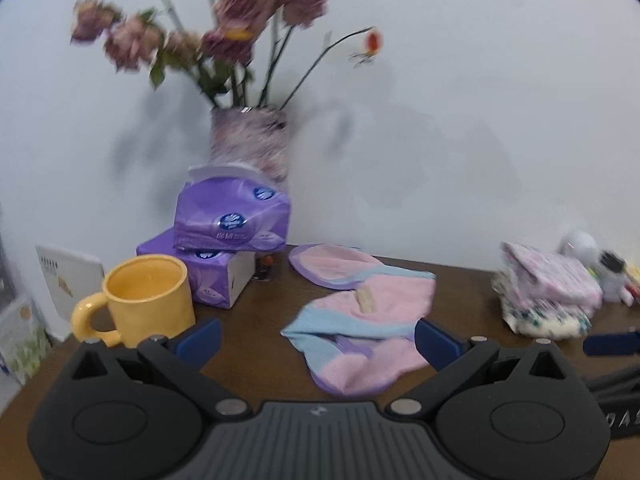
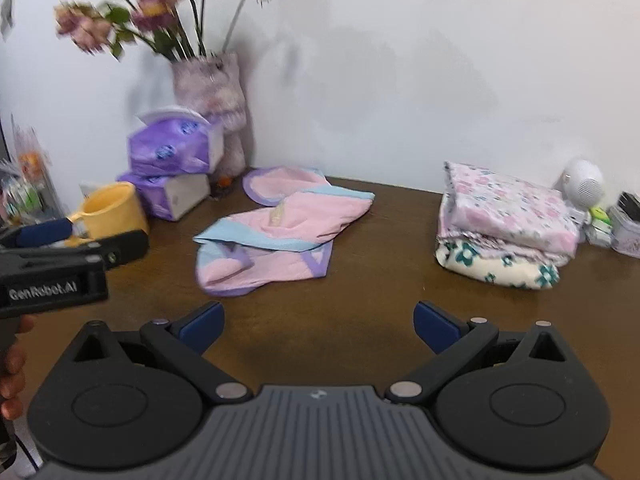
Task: Fold clothes
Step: 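Move both grippers toward the crumpled pink-and-blue garment, then grasp the garment edge with the left gripper while the right gripper grasps another edge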
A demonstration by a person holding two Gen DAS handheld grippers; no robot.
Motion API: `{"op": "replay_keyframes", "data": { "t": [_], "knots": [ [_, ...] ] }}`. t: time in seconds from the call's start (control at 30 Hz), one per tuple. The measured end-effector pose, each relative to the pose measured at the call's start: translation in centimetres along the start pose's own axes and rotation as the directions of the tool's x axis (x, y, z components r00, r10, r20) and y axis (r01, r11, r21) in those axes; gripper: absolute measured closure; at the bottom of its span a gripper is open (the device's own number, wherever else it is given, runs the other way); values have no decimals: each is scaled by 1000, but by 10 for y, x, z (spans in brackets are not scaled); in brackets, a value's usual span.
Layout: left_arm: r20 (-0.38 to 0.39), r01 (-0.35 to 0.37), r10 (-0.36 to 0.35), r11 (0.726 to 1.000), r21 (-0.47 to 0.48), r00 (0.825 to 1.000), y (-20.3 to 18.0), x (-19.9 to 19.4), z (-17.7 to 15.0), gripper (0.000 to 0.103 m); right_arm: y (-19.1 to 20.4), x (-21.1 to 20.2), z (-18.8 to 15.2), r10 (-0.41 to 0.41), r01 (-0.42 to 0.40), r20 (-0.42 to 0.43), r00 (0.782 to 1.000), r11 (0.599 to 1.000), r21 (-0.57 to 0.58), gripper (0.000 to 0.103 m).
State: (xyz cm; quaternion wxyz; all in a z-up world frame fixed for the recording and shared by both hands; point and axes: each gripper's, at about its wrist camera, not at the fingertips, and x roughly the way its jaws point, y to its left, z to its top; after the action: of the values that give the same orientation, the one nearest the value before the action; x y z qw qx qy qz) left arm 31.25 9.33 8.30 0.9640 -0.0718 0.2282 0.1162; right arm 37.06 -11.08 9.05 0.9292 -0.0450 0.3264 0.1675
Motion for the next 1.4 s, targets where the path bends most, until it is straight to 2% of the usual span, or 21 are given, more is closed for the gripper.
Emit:
{"op": "replay_keyframes", "data": {
  "t": [0.13,0.23,0.37,0.5,0.63,0.73,0.77,0.83,0.93,1.0,1.07,1.1,1.2,1.33,1.37,1.4],
  "knots": [
    [-37,-35,36,999,34,999,4,47,7,2,4,48,17,-15,14,-44,999,999,-33,3],
    [-72,-35,40,997,69,997,4,78,7,2,5,81,26,-9,6,-68,998,999,-36,6],
    [-110,-20,30,996,90,994,4,114,3,3,6,118,31,2,-6,-111,994,999,-35,17],
    [-134,-26,43,992,125,990,4,137,-2,8,6,147,31,6,-11,-150,989,999,-32,27],
    [-147,-16,38,988,151,988,6,152,-7,11,4,161,28,26,-29,-161,987,999,-19,33],
    [-156,-2,28,987,162,987,7,157,-11,15,4,167,25,29,-32,-169,985,999,-17,44],
    [-160,4,22,987,163,987,7,159,-12,18,4,169,24,26,-29,-174,984,999,-18,48],
    [-172,14,14,987,162,985,8,161,-14,26,4,171,23,24,-28,-173,985,999,-21,48],
    [-178,22,6,988,154,984,8,166,-15,30,3,171,23,42,-46,-165,985,999,-20,59],
    [-181,23,5,989,147,984,8,168,-15,37,5,171,23,52,-56,-162,985,998,-23,74],
    [-185,33,-8,990,134,983,8,171,-14,51,7,171,23,56,-61,-158,986,998,-27,84],
    [-189,37,-13,991,127,982,7,172,-14,51,8,171,23,57,-63,-160,985,998,-29,88],
    [-194,34,-9,992,125,981,5,174,-13,53,9,170,23,60,-65,-161,985,997,-28,92],
    [-189,36,-9,989,141,982,0,173,-14,90,8,167,23,50,-54,-155,987,998,-21,94],
    [-191,33,-7,990,138,982,0,173,-13,96,8,166,23,45,-48,-149,988,999,-21,95],
    [-191,34,-8,991,131,982,0,174,-13,97,8,165,23,39,-43,-144,989,999,-20,96]
  ]
}}
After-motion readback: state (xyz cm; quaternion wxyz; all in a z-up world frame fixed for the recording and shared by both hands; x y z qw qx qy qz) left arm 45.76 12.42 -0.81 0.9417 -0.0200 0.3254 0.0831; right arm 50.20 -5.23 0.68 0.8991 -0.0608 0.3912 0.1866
